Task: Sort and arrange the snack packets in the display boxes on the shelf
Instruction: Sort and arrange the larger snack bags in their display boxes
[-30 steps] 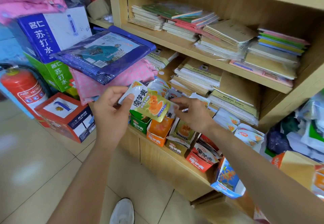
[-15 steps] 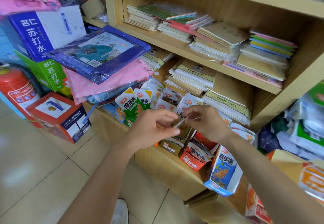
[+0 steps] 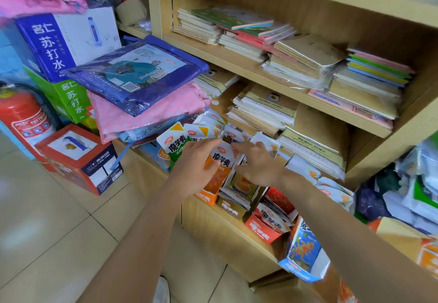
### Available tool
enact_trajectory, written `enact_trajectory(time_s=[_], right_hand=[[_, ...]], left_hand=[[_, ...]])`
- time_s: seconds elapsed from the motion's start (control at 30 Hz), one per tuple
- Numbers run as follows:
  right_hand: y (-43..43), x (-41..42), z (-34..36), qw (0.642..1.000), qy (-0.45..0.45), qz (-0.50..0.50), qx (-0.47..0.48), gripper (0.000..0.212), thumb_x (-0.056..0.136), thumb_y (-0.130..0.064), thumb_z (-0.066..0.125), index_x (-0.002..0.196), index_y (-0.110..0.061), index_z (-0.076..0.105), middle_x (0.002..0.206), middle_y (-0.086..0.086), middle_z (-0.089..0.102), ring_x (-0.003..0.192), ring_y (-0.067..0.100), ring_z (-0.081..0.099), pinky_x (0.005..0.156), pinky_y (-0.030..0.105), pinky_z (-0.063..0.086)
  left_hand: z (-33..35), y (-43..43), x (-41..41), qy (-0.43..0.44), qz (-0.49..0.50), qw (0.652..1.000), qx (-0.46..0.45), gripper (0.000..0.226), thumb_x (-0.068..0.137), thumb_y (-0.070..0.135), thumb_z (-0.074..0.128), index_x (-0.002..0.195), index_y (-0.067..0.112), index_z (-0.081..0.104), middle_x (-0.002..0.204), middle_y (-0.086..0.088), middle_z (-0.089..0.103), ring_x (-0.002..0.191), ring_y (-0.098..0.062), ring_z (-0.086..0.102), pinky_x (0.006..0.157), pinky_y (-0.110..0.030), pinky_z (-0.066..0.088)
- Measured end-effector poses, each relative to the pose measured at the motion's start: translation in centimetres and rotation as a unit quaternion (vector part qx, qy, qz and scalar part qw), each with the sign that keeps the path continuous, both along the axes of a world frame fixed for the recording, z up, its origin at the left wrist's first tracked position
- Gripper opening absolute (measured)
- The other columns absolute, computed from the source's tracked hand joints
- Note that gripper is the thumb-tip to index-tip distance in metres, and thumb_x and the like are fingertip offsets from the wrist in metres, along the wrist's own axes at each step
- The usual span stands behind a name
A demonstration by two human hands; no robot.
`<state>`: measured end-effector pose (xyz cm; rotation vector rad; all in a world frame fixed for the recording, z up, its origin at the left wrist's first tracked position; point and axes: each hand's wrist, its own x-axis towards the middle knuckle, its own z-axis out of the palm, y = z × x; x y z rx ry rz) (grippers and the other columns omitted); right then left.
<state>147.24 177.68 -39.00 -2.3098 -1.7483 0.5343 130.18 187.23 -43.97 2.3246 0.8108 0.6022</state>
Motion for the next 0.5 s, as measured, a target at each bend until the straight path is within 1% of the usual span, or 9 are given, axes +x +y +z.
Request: enact_trajectory(time_s=[0.03, 0.1, 0.13, 0.17, 0.27, 0.33, 0.4, 0.47, 0.5], right_hand=[[-0.1, -0.2, 0.2, 1.0, 0.008, 0.013, 0.009, 0.061, 0.094, -0.011, 0.053, 0.152, -0.023, 0.036, 0.147, 0.001, 0.044, 0.129, 0.024, 0.033, 0.105, 0.038, 0.034], [-0.7, -0.2, 0.7, 0.996, 0.065, 0.043, 0.037, 0.054, 0.091, 0.0, 0.051, 0.14, -0.021, 0.054, 0.131, -0.005, 0.056, 0.111, -0.001, 0.043, 0.098, 0.018, 0.035], [-1.0, -0.2, 0.9, 0.992, 0.107, 0.052, 0.047, 0.05, 0.089, 0.006, 0.051, 0.131, -0.019, 0.062, 0.123, -0.008, 0.061, 0.096, -0.012, 0.049, 0.089, 0.008, 0.036], [-1.3, 0.0, 1.0, 0.986, 0.148, 0.054, 0.059, 0.048, 0.087, 0.01, 0.051, 0.122, -0.017, 0.069, 0.118, -0.009, 0.066, 0.085, -0.012, 0.056, 0.08, 0.005, 0.038], [-1.5, 1.0, 0.8, 0.971, 0.21, 0.019, 0.116, 0.039, 0.09, 0.008, 0.052, 0.105, -0.018, 0.076, 0.109, -0.004, 0.074, 0.085, -0.003, 0.064, 0.069, 0.009, 0.043], [-1.2, 1.4, 0.5, 0.973, 0.177, -0.013, 0.145, 0.032, 0.095, 0.001, 0.053, 0.111, -0.018, 0.073, 0.115, -0.005, 0.071, 0.086, 0.003, 0.064, 0.069, 0.017, 0.047], [-0.4, 1.5, 0.1, 0.987, 0.101, -0.025, 0.123, 0.029, 0.098, -0.01, 0.055, 0.123, -0.018, 0.068, 0.126, -0.004, 0.065, 0.1, 0.013, 0.062, 0.082, 0.03, 0.05], [0.4, 1.1, -0.5, 0.998, 0.01, -0.023, 0.062, 0.035, 0.1, -0.024, 0.056, 0.134, -0.018, 0.06, 0.133, 0.002, 0.061, 0.121, 0.028, 0.05, 0.096, 0.039, 0.043], [0.7, 0.7, -0.7, 0.999, -0.03, -0.024, 0.033, 0.041, 0.1, -0.032, 0.056, 0.139, -0.019, 0.055, 0.135, 0.004, 0.059, 0.125, 0.032, 0.042, 0.099, 0.042, 0.038]], left_hand=[[0.1, 0.1, 0.1, 0.017, -0.012, 1.0, 0.017, 0.06, 0.098, 0.024, 0.061, 0.153, 0.029, 0.037, 0.154, 0.01, 0.043, 0.138, -0.024, 0.029, 0.112, -0.043, 0.033], [0.1, 0.2, 0.1, 0.055, -0.034, 0.996, 0.06, 0.07, 0.097, 0.018, 0.062, 0.156, 0.032, 0.028, 0.156, 0.013, 0.038, 0.136, -0.023, 0.027, 0.109, -0.042, 0.034], [-0.1, 0.5, 0.1, 0.063, -0.043, 0.994, 0.073, 0.07, 0.095, 0.017, 0.063, 0.155, 0.033, 0.031, 0.153, 0.013, 0.043, 0.132, -0.023, 0.03, 0.107, -0.043, 0.037], [-0.1, 0.7, -0.1, 0.061, -0.049, 0.994, 0.074, 0.065, 0.093, 0.016, 0.066, 0.15, 0.033, 0.041, 0.146, 0.012, 0.051, 0.128, -0.022, 0.035, 0.105, -0.044, 0.041], [0.4, 1.4, -1.3, 0.015, -0.045, 0.998, 0.028, 0.036, 0.085, 0.02, 0.073, 0.119, 0.032, 0.069, 0.115, 0.017, 0.067, 0.111, -0.009, 0.056, 0.094, -0.043, 0.051], [1.1, 1.5, -2.5, -0.008, -0.046, 0.999, -0.006, 0.024, 0.079, 0.027, 0.075, 0.101, 0.036, 0.074, 0.098, 0.022, 0.071, 0.094, -0.004, 0.065, 0.084, -0.042, 0.056], [1.8, 1.3, -3.7, -0.018, -0.067, 0.997, -0.038, 0.016, 0.072, 0.038, 0.073, 0.088, 0.035, 0.076, 0.087, 0.021, 0.072, 0.085, -0.007, 0.069, 0.078, -0.041, 0.058], [2.5, 0.8, -4.8, -0.023, -0.085, 0.994, -0.07, 0.019, 0.068, 0.047, 0.074, 0.081, 0.033, 0.076, 0.084, 0.018, 0.073, 0.085, -0.008, 0.07, 0.078, -0.041, 0.058], [2.7, 0.6, -5.3, -0.022, -0.088, 0.992, -0.084, 0.021, 0.067, 0.05, 0.075, 0.08, 0.033, 0.077, 0.084, 0.017, 0.073, 0.085, -0.008, 0.07, 0.078, -0.041, 0.057]])
